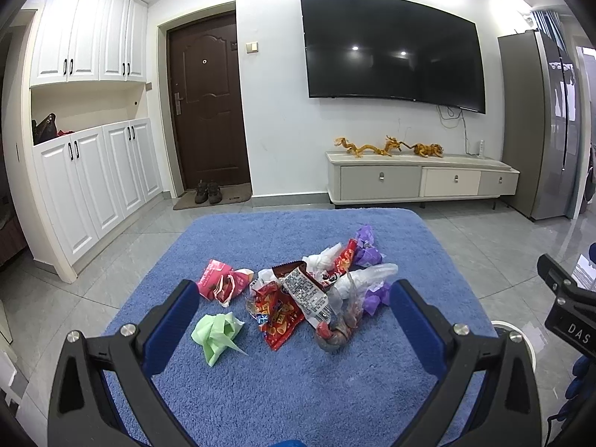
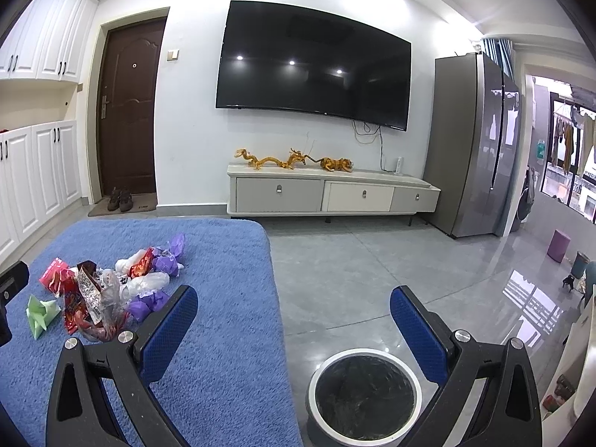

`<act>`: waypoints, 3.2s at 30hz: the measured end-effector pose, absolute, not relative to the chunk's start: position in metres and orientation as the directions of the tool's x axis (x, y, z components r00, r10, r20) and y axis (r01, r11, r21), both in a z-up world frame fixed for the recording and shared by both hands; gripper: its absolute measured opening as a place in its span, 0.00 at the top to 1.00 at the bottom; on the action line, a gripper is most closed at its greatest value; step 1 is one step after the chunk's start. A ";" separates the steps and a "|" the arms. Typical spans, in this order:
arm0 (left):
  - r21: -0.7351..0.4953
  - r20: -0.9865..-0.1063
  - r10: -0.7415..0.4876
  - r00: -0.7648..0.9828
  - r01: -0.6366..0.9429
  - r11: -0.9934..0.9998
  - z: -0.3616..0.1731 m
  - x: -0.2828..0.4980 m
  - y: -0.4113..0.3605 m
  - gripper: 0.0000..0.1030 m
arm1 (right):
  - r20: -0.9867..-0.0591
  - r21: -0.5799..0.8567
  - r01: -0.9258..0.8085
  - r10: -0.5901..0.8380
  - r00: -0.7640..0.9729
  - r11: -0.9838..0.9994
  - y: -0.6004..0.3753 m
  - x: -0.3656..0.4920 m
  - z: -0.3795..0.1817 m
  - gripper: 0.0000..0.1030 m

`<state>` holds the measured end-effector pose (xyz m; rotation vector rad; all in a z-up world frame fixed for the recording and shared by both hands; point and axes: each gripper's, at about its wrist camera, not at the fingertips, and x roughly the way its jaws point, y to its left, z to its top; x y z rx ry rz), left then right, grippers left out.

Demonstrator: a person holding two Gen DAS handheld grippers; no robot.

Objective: Collect trash

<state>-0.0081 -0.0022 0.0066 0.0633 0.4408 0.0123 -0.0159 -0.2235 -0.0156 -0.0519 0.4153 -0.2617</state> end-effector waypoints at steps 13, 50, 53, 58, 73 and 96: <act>0.089 -0.380 0.061 0.923 -0.029 0.996 0.009 -0.013 -0.003 0.00 | -0.370 -0.097 0.239 -0.258 0.893 0.966 -0.222 -0.018 -0.012 0.00; 0.030 -0.464 0.108 0.879 -0.106 0.994 0.007 0.021 0.061 0.00 | -0.479 -0.013 0.091 -0.086 0.873 0.996 -0.213 0.006 -0.023 0.00; 0.002 -0.483 0.115 0.868 -0.130 0.991 0.004 0.029 0.088 0.00 | -0.498 0.019 0.042 -0.027 0.867 0.999 -0.210 0.014 -0.022 0.00; -0.057 -0.521 0.102 0.847 -0.154 0.986 -0.007 0.036 0.131 0.00 | -0.547 0.102 -0.044 0.093 0.832 0.994 -0.203 0.035 -0.025 0.06; -0.115 -0.662 -0.075 0.746 -0.002 0.993 -0.074 0.073 0.122 0.16 | -0.704 0.204 -0.126 0.235 0.671 0.971 -0.178 0.103 -0.078 0.37; -0.191 -0.746 -0.137 0.651 -0.014 0.981 -0.118 0.107 0.131 0.73 | -0.727 0.367 -0.225 0.429 0.536 0.903 -0.150 0.167 -0.121 0.69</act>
